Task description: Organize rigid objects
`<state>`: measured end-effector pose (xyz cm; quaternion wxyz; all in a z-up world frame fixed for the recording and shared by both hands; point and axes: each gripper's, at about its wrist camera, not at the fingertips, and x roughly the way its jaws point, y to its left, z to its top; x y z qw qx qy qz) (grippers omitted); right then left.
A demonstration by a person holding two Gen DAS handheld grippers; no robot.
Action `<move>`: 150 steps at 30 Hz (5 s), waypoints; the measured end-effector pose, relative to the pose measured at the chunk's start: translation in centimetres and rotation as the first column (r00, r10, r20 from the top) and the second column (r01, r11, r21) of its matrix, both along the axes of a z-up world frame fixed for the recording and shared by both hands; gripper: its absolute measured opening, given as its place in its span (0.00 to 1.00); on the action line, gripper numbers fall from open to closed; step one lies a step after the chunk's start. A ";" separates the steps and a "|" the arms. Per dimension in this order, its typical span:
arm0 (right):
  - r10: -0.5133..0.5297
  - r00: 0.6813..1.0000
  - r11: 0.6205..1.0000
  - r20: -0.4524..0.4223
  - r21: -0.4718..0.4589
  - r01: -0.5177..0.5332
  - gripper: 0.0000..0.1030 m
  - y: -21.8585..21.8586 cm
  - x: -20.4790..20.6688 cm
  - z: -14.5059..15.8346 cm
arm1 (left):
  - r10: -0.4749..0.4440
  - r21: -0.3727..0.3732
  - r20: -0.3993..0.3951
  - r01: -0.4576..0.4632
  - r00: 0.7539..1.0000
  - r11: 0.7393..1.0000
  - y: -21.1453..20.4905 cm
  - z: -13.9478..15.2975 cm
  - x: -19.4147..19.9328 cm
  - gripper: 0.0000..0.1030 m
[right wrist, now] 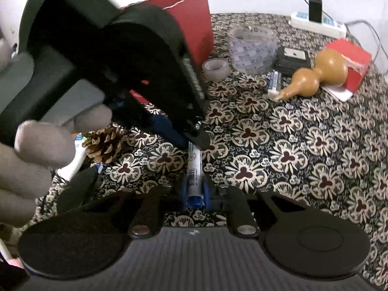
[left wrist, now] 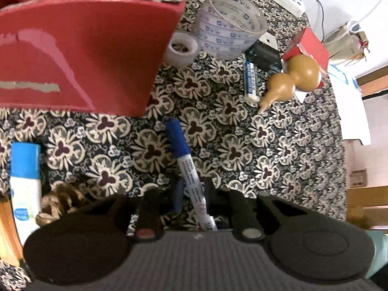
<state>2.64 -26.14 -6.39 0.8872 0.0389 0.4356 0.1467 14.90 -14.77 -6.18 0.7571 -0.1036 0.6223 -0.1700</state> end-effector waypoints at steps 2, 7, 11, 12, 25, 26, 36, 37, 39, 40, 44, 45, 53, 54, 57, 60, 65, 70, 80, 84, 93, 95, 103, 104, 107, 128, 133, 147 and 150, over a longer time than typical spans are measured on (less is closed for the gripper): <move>-0.020 1.000 0.998 -0.021 0.051 0.021 0.00 -0.8 0.0 0.1 | -0.007 -0.020 -0.004 0.007 1.000 1.000 0.1 0.1 -0.2 0.10; -0.066 0.996 0.984 -0.062 0.161 0.076 0.00 -2.7 -0.6 0.8 | -0.039 -0.061 0.014 0.040 0.999 0.997 -0.2 1.7 -1.2 0.10; -0.095 0.995 0.975 -0.033 0.198 0.100 0.00 -3.7 -1.9 2.7 | -0.087 -0.099 0.091 0.096 0.992 0.990 -0.8 5.1 -2.5 0.09; -0.103 0.994 0.973 -0.023 0.205 0.106 0.00 -4.0 -2.0 3.3 | -0.097 -0.103 0.113 0.109 0.989 0.989 -1.0 6.1 -2.8 0.08; -0.117 0.972 0.929 0.205 0.369 0.034 0.00 -1.5 2.1 14.2 | -0.062 -0.115 0.454 0.128 0.889 0.985 4.4 20.5 0.1 0.07; -0.113 0.971 0.926 0.211 0.376 0.026 0.00 -1.0 3.1 14.6 | -0.052 -0.101 0.465 0.111 0.884 0.989 5.2 20.8 1.0 0.07; -0.078 0.987 0.958 0.139 0.284 0.035 0.00 7.6 13.4 12.1 | 0.008 -0.047 0.357 0.010 0.934 0.999 10.9 15.1 11.1 0.07; -0.077 0.989 0.963 0.128 0.266 0.040 0.00 8.3 14.1 11.5 | 0.009 -0.046 0.344 0.007 0.939 0.999 11.3 14.1 11.7 0.07; -0.084 0.992 0.968 0.094 0.242 0.059 0.00 9.2 15.0 10.2 | 0.007 -0.035 0.320 0.005 0.947 0.999 11.7 12.5 12.8 0.07; -0.090 0.993 0.970 0.078 0.233 0.069 0.00 9.6 15.4 9.6 | 0.005 -0.031 0.305 0.005 0.952 1.000 11.9 11.7 13.3 0.07; -0.101 0.995 0.979 0.013 0.177 0.097 0.00 11.0 16.7 7.6 | -0.011 -0.021 0.250 0.016 0.968 1.000 12.4 9.1 14.4 0.07; -0.102 0.995 0.981 0.005 0.165 0.100 0.00 11.3 16.8 7.3 | -0.019 -0.019 0.241 0.024 0.970 1.000 12.4 8.7 14.5 0.07; -0.131 0.990 0.984 0.056 0.132 0.122 0.09 11.4 15.1 7.5 | -0.040 0.017 0.263 0.037 0.964 0.999 13.2 8.1 13.6 0.48; -0.138 0.988 0.982 0.067 0.142 0.127 0.09 11.1 14.7 7.6 | -0.032 0.028 0.283 0.025 0.959 0.999 13.3 8.6 13.3 0.59; -0.162 0.982 0.976 0.095 0.164 0.146 0.11 10.6 13.8 8.1 | -0.031 0.066 0.383 0.006 0.923 0.998 13.2 10.5 11.8 0.70; -0.179 0.978 0.972 0.109 0.170 0.159 0.11 10.4 13.0 8.4 | -0.058 0.121 0.443 0.004 0.895 0.993 12.6 11.8 10.5 0.71; -0.190 0.975 0.972 0.117 0.163 0.170 0.11 10.5 12.3 8.6 | -0.071 0.181 0.485 -0.021 0.871 0.983 12.0 13.1 8.7 0.72; -0.200 0.971 0.972 0.132 0.154 0.179 0.11 10.1 11.3 8.9 | -0.066 0.224 0.521 -0.061 0.851 0.973 11.9 13.9 7.1 0.72; -0.205 0.967 0.969 0.150 0.172 0.178 0.12 10.0 9.7 10.0 | -0.044 0.276 0.559 -0.135 0.828 0.951 12.0 15.0 4.2 0.79; -0.195 0.968 0.971 0.158 0.173 0.167 0.12 10.1 9.0 10.3 | -0.031 0.281 0.569 -0.159 0.822 0.947 12.4 15.4 2.8 0.85; -0.132 0.975 0.979 0.180 0.178 0.100 0.14 10.3 6.7 10.8 | 0.039 0.271 0.558 -0.226 0.829 0.935 13.5 15.7 -0.9 0.90; -0.116 0.977 0.981 0.179 0.172 0.085 0.15 10.3 6.1 10.8 | 0.048 0.278 0.551 -0.238 0.833 0.930 13.5 15.6 -1.7 0.90; -0.048 0.987 0.992 0.153 0.125 0.029 0.16 9.8 3.5 10.4 | 0.065 0.322 0.539 -0.276 0.840 0.906 12.2 14.4 -5.4 0.93; -0.040 0.988 0.993 0.147 0.118 0.023 0.16 9.7 3.1 10.3 | 0.067 0.330 0.534 -0.281 0.843 0.901 12.1 14.2 -5.8 0.94; -0.019 0.990 0.994 0.136 0.108 0.004 0.16 9.2 2.0 10.0 | 0.091 0.331 0.513 -0.295 0.853 0.896 11.9 13.5 -6.9 0.96; -0.024 0.999 0.986 0.027 0.165 0.019 0.23 5.9 -1.7 6.1 | 0.144 0.423 0.412 -0.329 0.900 0.844 11.7 9.4 -11.2 0.97; -0.044 0.999 0.993 0.023 0.114 0.041 0.27 6.7 -1.1 6.1 | 0.127 0.410 0.405 -0.304 0.906 0.860 12.5 9.1 -10.3 0.98; -0.092 0.996 0.992 -0.017 0.081 0.093 0.27 8.7 -0.8 5.7 | 0.040 0.381 0.357 -0.184 0.933 0.906 14.7 7.6 -9.9 0.97; -0.119 0.993 0.989 -0.025 0.080 0.120 0.27 8.8 -1.1 5.6 | 0.020 0.363 0.347 -0.154 0.938 0.919 15.5 7.4 -10.8 0.97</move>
